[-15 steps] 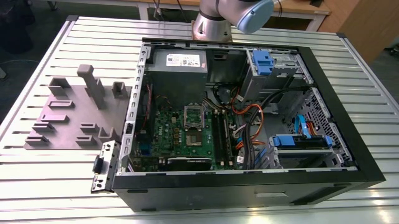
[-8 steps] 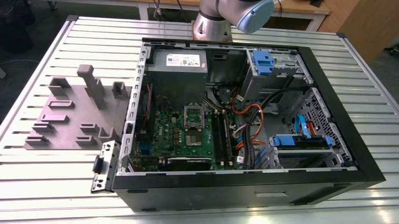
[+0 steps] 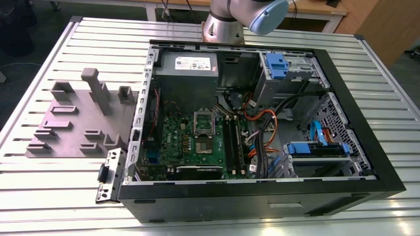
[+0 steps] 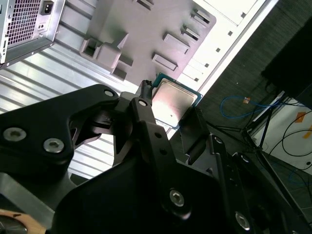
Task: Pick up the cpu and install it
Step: 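Pick up the cpu and move it towards the insertion slot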
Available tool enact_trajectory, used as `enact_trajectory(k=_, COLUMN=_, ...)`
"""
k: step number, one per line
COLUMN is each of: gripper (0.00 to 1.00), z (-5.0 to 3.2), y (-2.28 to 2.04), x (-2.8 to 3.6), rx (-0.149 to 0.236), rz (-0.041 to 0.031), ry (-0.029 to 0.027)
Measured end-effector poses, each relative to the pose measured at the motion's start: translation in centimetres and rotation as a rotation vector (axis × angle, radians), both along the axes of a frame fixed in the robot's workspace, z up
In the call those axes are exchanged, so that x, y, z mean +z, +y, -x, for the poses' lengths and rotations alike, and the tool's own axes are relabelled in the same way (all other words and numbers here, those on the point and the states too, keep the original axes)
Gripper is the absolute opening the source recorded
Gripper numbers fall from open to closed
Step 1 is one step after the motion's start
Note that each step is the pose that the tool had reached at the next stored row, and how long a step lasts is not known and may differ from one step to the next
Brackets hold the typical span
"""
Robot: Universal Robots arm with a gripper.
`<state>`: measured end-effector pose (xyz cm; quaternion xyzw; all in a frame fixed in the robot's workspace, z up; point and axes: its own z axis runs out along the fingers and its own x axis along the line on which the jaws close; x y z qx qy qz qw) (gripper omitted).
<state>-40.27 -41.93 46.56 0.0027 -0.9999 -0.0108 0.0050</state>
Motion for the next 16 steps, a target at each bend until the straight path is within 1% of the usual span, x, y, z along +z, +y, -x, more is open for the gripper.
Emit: enact_trajectory(k=16, gripper=0.47, z=-0.23, y=0.0, x=0.0, rx=0.0, rz=0.0, ry=0.0)
